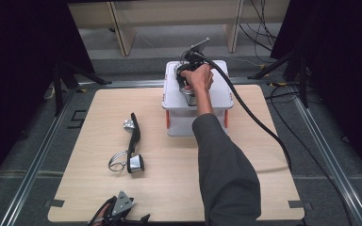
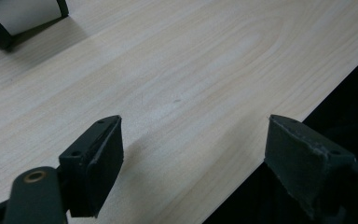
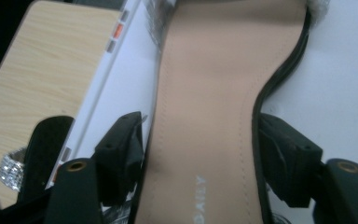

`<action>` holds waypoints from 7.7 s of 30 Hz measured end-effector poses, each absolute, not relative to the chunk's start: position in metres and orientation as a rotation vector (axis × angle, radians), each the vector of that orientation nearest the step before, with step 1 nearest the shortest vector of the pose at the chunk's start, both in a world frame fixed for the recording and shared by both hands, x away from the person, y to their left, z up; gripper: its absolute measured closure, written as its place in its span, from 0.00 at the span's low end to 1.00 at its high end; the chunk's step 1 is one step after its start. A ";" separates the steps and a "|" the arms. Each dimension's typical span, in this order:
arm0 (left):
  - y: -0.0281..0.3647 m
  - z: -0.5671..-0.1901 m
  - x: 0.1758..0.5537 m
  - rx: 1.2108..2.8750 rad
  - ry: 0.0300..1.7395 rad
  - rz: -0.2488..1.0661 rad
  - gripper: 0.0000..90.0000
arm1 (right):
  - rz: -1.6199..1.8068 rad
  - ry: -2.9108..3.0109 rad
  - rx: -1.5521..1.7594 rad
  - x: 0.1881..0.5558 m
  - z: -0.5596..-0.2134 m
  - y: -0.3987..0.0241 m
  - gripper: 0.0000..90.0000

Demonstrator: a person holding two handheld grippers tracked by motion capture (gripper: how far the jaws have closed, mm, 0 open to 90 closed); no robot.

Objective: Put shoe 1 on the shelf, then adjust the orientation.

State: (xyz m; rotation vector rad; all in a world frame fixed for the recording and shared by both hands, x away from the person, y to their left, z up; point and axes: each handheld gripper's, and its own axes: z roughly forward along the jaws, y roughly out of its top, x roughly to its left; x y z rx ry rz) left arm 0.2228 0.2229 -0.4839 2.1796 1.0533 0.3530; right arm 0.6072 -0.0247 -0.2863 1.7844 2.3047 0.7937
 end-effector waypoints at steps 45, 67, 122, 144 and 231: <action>0.223 -0.485 0.225 2.205 1.056 0.372 0.21 | 0.714 2.522 1.431 0.554 -0.275 -0.100 0.34; 0.226 -0.485 0.225 2.200 1.074 0.376 0.21 | 0.942 2.592 1.183 0.506 -0.272 -0.097 0.31; 0.237 -0.474 0.277 1.852 1.280 0.451 0.20 | 0.918 2.834 0.853 0.350 -0.445 -0.124 0.29; 0.252 -0.463 0.347 1.564 1.471 0.517 0.32 | 0.850 2.886 0.866 0.348 -0.448 -0.122 0.29; 0.239 -0.476 0.238 2.052 1.167 0.388 0.29 | 1.002 2.823 0.476 0.367 -0.436 -0.024 0.90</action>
